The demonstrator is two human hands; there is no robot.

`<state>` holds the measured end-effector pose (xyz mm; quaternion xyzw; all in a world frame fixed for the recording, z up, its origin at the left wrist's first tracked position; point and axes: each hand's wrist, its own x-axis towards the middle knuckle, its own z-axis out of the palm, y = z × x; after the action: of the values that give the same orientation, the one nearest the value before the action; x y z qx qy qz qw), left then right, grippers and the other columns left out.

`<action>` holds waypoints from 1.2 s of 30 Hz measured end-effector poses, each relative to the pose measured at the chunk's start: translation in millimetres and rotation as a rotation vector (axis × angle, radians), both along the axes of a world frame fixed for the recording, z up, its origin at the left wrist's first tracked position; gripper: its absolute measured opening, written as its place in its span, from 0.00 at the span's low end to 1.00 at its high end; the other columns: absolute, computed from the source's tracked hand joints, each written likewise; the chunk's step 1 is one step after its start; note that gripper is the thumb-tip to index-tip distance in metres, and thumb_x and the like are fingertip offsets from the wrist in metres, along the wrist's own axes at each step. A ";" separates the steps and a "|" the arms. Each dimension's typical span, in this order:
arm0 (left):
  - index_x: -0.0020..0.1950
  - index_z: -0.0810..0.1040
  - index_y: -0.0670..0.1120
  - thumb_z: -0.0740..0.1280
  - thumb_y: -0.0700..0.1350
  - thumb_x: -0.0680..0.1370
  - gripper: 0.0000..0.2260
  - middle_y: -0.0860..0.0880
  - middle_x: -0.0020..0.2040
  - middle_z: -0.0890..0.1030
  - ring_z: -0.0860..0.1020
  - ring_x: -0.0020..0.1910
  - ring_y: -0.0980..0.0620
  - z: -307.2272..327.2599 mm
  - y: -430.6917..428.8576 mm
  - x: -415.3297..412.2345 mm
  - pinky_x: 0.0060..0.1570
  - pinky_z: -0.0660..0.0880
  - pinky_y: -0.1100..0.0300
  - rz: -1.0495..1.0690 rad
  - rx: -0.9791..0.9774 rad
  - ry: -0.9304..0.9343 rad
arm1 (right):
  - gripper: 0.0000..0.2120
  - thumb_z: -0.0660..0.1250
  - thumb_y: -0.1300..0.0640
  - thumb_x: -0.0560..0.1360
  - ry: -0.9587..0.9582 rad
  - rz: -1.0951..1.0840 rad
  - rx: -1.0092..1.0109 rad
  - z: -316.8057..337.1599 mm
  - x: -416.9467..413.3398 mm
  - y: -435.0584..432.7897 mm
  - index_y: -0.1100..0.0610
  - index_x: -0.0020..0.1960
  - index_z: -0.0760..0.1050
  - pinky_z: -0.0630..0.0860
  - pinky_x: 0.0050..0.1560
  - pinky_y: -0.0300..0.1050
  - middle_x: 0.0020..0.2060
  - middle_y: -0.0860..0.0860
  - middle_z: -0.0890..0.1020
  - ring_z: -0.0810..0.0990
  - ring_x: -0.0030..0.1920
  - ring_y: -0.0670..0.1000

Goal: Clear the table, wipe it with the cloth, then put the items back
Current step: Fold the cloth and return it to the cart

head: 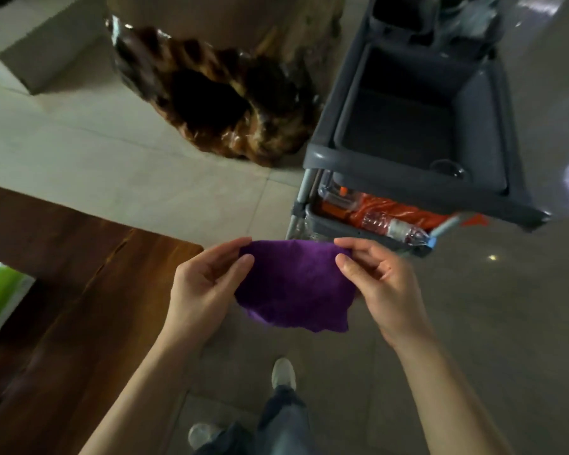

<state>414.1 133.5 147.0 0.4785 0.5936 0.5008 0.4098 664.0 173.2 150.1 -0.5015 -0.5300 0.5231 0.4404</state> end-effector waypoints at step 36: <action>0.66 0.81 0.52 0.73 0.46 0.78 0.16 0.54 0.54 0.84 0.82 0.46 0.64 21.1 220.7 170.2 0.46 0.82 0.68 -0.285 0.028 0.420 | 0.18 0.76 0.54 0.74 -0.619 -0.176 0.117 28.9 183.2 146.5 0.46 0.63 0.81 0.80 0.48 0.37 0.36 0.43 0.85 0.83 0.37 0.39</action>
<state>584.3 354.1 168.1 0.6564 0.5854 0.3358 0.3371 847.2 319.7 179.0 -0.6545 -0.6224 0.2743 0.3302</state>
